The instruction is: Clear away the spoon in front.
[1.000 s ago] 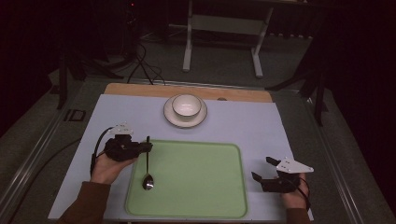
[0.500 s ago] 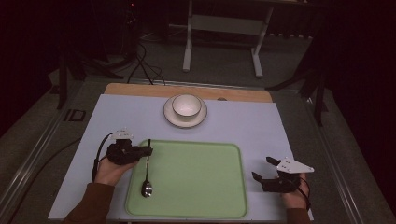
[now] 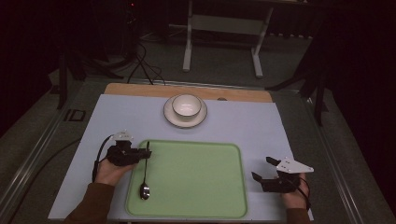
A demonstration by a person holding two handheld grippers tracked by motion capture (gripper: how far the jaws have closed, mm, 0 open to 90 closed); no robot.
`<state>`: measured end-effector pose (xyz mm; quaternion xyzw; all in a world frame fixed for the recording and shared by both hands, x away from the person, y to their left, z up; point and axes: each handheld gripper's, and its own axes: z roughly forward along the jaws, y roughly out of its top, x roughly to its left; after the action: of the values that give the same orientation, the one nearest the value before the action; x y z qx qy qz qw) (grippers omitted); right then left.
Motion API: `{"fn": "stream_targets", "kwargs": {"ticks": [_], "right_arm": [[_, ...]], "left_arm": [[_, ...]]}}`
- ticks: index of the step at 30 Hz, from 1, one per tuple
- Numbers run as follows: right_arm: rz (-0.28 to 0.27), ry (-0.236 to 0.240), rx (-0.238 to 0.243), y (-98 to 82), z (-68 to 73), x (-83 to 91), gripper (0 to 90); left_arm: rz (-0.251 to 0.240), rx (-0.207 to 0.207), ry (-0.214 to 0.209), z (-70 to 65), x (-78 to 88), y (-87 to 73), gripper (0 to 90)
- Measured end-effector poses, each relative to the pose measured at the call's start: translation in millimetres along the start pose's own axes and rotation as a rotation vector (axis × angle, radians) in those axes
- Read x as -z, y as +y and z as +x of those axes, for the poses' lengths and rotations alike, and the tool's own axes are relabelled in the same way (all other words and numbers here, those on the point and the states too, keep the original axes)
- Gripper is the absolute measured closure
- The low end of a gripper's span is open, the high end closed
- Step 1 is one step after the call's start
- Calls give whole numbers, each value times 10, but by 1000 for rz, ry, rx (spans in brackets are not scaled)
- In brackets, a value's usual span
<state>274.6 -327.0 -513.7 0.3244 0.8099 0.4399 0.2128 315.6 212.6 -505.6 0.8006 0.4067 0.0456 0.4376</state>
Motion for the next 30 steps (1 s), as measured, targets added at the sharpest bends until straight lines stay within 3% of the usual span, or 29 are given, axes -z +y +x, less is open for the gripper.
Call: {"fn": "stream_targets", "kwargs": {"ticks": [10,18,23,28,30], "right_arm": [[1,1,0,1,1,0,145],[2,3,1,1,1,-3,146],[3,4,2,2,2,-5,145],[5,6,6,3,4,-15,145],[7,7,8,4,4,-20,146]], "left_arm": [[43,-6,12,34,-62,-69,766],[78,-14,49,48,-111,-105,736],[92,-16,94,43,-143,-108,605],[90,-53,172,18,-192,-93,454],[84,-60,179,21,-211,-73,402]]}}
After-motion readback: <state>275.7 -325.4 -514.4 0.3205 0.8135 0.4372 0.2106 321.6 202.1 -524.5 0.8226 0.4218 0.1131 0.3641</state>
